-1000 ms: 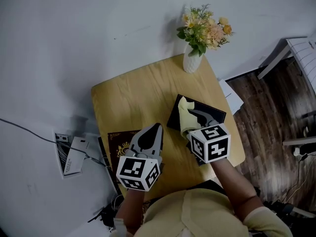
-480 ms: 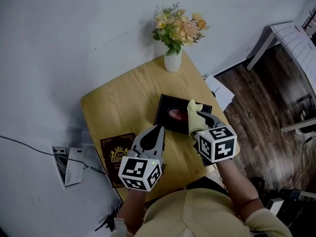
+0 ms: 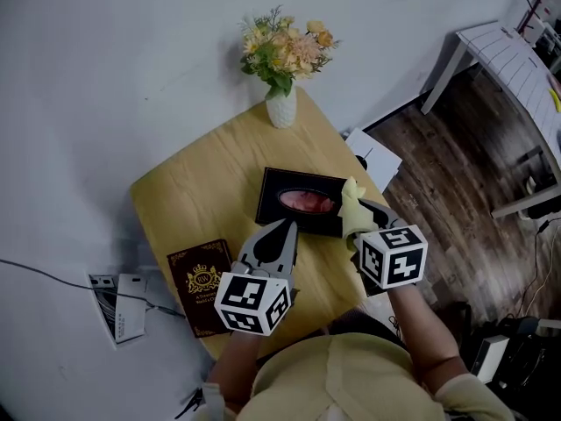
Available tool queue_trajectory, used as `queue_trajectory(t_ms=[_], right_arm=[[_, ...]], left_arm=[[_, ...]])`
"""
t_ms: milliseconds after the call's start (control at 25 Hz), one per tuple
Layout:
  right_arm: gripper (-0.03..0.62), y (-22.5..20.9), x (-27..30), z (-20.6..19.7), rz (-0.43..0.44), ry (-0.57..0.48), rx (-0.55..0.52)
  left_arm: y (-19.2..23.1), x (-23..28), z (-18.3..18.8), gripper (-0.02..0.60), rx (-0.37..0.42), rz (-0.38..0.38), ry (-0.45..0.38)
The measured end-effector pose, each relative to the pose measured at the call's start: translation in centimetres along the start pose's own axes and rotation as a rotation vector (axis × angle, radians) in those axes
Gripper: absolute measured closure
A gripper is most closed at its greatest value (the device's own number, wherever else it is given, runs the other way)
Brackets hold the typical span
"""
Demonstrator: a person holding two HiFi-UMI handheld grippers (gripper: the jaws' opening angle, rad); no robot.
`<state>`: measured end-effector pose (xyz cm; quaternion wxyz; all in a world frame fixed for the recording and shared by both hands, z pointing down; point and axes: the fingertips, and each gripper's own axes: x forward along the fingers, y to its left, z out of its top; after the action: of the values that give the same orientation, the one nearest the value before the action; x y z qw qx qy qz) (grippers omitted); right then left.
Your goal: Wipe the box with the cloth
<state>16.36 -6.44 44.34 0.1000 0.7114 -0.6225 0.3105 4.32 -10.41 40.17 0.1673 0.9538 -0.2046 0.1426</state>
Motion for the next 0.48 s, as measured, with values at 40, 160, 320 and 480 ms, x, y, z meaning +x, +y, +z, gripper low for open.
queue_trajectory(t_ms=[40, 160, 320, 480], right_arm=[[0.554, -0.3, -0.3, -0.1, -0.007, 0.0, 0.004], [0.554, -1.0, -1.0, -0.4, -0.02, -0.005, 0.015], [0.554, -0.9, -2.6, 0.7, -0.001, -0.055, 0.033], [0.554, 1.6, -3.4, 2.3, 0.073, -0.102, 0.014]], left_arm=[[-0.3, 0.2, 0.0, 0.56, 0.003, -0.008, 0.002], [-1.1, 0.7, 0.1, 0.56, 0.013, -0.029, 0.002], [-1.4, 0.6, 0.5, 0.56, 0.024, -0.028, -0.007], [-0.1, -0.7, 0.5, 0.56, 0.025, 0.021, -0.015]])
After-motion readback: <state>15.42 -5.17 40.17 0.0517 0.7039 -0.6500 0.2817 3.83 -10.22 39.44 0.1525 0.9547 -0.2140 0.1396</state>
